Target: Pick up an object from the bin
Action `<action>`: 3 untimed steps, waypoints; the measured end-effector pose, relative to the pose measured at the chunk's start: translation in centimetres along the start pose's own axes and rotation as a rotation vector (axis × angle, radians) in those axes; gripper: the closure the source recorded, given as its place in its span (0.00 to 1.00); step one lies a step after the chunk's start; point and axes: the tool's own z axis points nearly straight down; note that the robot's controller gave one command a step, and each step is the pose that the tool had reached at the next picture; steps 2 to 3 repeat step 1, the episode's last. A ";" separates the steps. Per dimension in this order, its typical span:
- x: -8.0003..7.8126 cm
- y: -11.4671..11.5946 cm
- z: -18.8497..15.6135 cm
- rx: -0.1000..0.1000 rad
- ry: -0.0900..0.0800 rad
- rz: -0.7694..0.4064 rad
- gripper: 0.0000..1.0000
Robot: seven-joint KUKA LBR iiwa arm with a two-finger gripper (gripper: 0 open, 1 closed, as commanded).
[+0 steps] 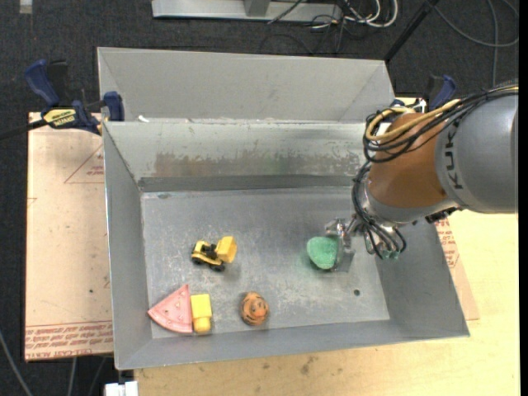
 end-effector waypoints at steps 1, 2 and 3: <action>0.3 1.3 -19.7 0.000 -0.006 0.023 1.00; 0.3 1.3 -19.7 0.000 -0.006 0.023 1.00; 0.3 1.3 -19.7 0.000 -0.006 0.023 1.00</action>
Offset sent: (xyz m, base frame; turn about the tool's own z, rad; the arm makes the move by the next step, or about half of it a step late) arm 0.0000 0.0000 0.0000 0.0000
